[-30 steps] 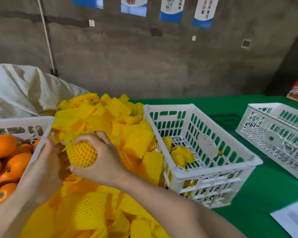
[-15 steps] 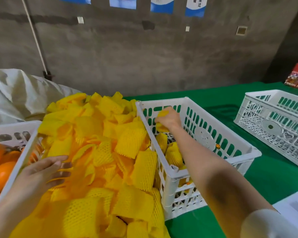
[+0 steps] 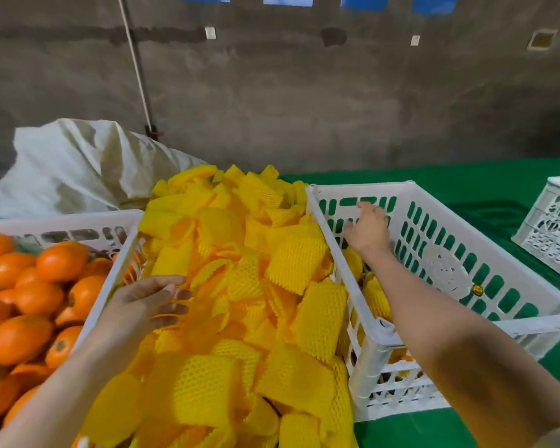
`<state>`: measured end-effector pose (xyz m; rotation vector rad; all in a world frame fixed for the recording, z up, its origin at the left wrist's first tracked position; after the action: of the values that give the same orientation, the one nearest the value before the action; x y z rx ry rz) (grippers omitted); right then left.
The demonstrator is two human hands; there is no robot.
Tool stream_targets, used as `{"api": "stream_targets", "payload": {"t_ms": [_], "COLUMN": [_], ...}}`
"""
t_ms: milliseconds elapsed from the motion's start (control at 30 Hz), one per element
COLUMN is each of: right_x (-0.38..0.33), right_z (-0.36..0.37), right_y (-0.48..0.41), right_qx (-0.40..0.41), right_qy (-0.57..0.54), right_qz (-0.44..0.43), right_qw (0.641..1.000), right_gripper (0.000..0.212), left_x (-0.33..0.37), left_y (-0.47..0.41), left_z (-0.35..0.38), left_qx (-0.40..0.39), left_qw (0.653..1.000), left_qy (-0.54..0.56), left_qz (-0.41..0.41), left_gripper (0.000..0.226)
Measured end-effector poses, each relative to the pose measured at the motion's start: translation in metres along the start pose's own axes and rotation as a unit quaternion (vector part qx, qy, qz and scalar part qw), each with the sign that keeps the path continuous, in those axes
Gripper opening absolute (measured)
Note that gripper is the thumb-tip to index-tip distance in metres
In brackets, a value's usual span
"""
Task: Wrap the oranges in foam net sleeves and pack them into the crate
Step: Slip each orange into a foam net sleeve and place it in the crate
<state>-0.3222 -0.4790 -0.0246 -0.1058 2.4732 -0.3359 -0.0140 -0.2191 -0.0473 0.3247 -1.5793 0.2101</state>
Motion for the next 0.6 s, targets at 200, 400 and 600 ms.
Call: {"api": "stream_targets", "payload": {"t_ms": [200,400,600], "right_x": [-0.097,-0.163,-0.177], "right_z": [-0.021,0.035,0.064], "right_y": [0.045,0.119,0.128], "right_qx": [0.044,-0.162,-0.169], "right_qy": [-0.112,0.078,0.2], "right_qz": [-0.265,-0.468,-0.413], "right_qw": [0.957,0.865,0.873], "right_gripper": [0.018,0.037,0.03], "left_x": [0.008,0.015,0.022], "left_y": [0.006,0.014,0.021], "left_z": [0.004,0.007,0.007], "left_qx": [0.02,0.031,0.048], "left_qw": [1.0,0.999,0.998], "left_qy": [-0.006,-0.003,0.026], "left_qz": [-0.023,-0.024,-0.023], "left_gripper": [0.017,0.015,0.016]}}
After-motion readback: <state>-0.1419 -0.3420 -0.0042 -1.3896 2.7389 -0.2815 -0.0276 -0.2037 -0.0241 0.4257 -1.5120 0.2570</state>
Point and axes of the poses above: each hand's wrist, its own y-axis away from the middle knuckle, its own z-axis out of the palm, x = y × z, the point moved 3 cm from there along -y, towards the middle knuckle, and after that the axes turned 2 degrees about -x, right-handed, at the moved point
